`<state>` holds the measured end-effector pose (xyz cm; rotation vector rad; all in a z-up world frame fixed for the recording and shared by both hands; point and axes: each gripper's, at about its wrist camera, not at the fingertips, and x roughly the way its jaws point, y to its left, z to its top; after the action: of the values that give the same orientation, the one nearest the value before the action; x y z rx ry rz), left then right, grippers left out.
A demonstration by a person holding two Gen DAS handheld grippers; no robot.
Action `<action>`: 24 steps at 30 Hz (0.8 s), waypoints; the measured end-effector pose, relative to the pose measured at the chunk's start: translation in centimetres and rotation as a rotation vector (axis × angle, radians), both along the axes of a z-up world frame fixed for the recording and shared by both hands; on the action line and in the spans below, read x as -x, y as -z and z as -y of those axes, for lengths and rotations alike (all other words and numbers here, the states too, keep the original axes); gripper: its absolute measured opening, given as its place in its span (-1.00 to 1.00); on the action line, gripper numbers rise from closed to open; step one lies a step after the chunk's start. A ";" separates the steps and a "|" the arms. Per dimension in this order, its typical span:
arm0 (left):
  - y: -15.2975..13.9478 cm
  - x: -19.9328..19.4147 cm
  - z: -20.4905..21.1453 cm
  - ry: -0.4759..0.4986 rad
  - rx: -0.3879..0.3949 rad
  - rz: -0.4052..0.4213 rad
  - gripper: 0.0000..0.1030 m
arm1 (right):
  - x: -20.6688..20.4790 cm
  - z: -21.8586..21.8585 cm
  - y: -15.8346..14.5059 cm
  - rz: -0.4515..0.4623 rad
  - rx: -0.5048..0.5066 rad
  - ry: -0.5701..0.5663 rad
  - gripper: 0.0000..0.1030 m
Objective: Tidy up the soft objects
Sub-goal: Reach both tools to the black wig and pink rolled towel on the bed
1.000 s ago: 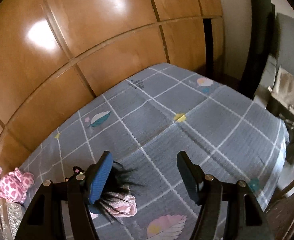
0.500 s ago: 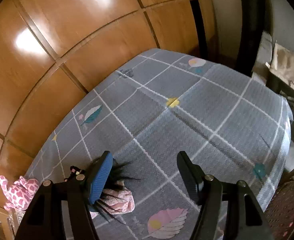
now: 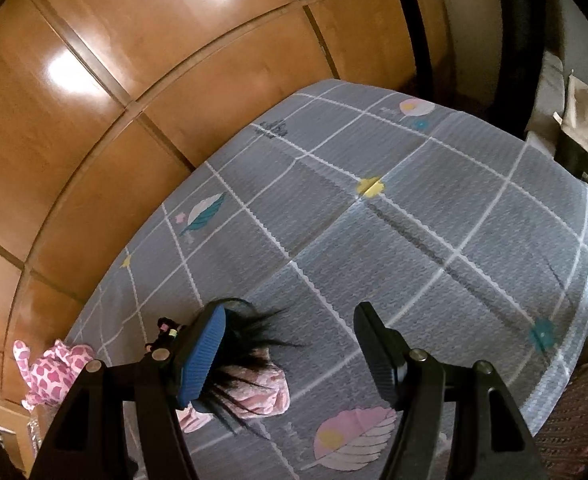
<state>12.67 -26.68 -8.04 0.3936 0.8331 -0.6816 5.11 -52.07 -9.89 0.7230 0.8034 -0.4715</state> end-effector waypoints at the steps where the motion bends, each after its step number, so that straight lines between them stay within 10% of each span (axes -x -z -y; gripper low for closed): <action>1: 0.0 -0.5 0.7 0.014 -0.024 0.026 0.47 | 0.0 0.0 0.0 0.001 -0.004 -0.003 0.31; 17: 3.2 -5.6 9.6 0.362 -0.323 0.152 0.47 | 0.1 0.4 0.6 0.026 -0.083 -0.014 0.32; 24: 4.6 -6.8 12.2 0.448 -0.324 0.113 0.47 | 0.0 0.3 1.0 0.026 -0.112 -0.020 0.32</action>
<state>19.44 -38.91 -12.68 0.9215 0.7536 -0.9307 5.15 -52.36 -10.86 0.8226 0.8165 -0.4004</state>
